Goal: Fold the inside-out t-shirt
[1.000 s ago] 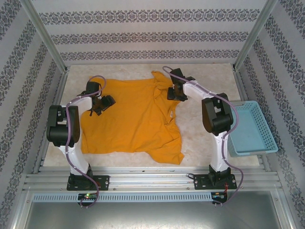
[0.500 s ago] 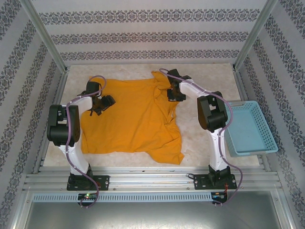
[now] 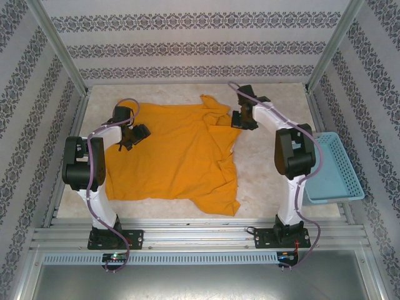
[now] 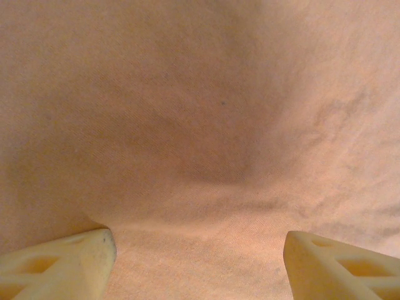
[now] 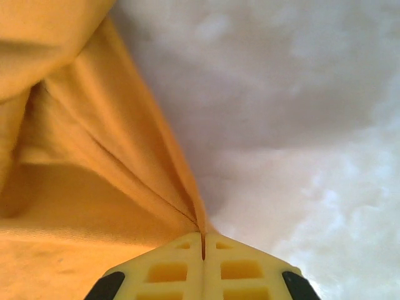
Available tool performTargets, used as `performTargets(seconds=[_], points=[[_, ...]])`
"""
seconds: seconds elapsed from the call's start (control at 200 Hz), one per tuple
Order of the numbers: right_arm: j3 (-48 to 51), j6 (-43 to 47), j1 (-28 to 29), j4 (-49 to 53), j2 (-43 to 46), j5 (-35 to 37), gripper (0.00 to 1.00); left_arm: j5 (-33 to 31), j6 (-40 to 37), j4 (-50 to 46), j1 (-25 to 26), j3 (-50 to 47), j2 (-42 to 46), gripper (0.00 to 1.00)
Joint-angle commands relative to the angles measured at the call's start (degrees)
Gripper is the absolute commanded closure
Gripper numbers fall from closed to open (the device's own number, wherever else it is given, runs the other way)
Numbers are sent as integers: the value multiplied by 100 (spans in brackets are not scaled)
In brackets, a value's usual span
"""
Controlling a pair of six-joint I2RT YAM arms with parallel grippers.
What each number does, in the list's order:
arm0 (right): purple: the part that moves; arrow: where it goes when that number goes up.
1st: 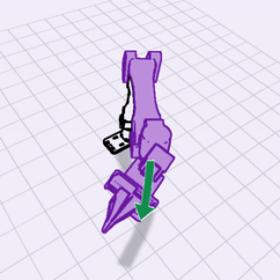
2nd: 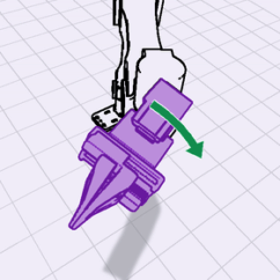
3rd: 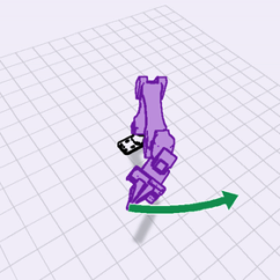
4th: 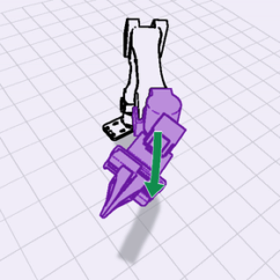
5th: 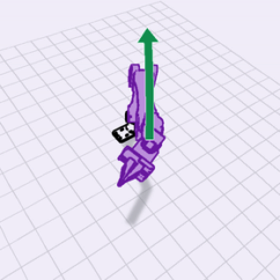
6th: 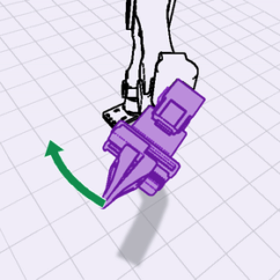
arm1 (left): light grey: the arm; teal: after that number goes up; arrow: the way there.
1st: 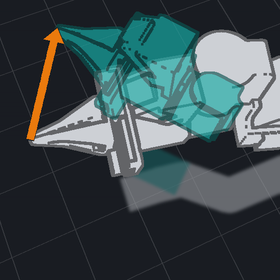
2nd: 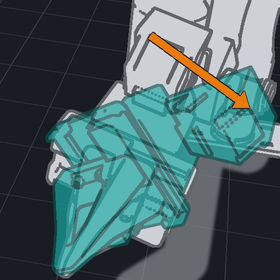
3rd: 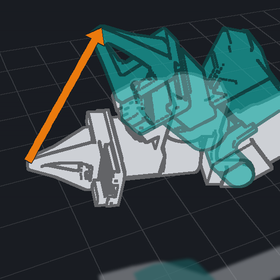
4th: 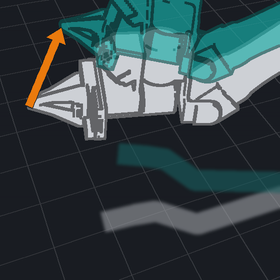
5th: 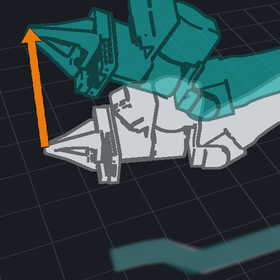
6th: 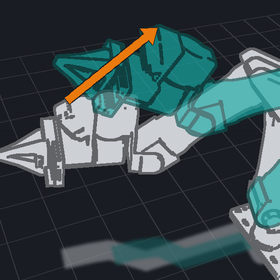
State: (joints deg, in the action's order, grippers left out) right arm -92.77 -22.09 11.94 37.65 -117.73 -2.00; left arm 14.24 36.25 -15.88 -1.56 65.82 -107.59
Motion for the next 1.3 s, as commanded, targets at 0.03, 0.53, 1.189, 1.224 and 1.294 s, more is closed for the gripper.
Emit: performTargets(seconds=[0.03, 0.53, 1.189, 1.224, 1.294], points=[[435, -307, -433, -227, 233, -617, 100, -343, -125, -250, -50, -113, -240, 27], [61, -342, -466, -539, 67, -492, 51, -53, -285, -190, -83, -276, -32, 27], [-3175, -715, -245, 361, -2465, -1205, 79, -63, -249, -127, -81, -359, -76, 27], [-3382, -622, -250, 440, -2531, -1084, 86, -73, -263, -126, -81, -373, -69, 27], [-3816, -385, -223, 634, -2637, -711, 93, -81, -285, -142, -82, -378, -89, 27]])
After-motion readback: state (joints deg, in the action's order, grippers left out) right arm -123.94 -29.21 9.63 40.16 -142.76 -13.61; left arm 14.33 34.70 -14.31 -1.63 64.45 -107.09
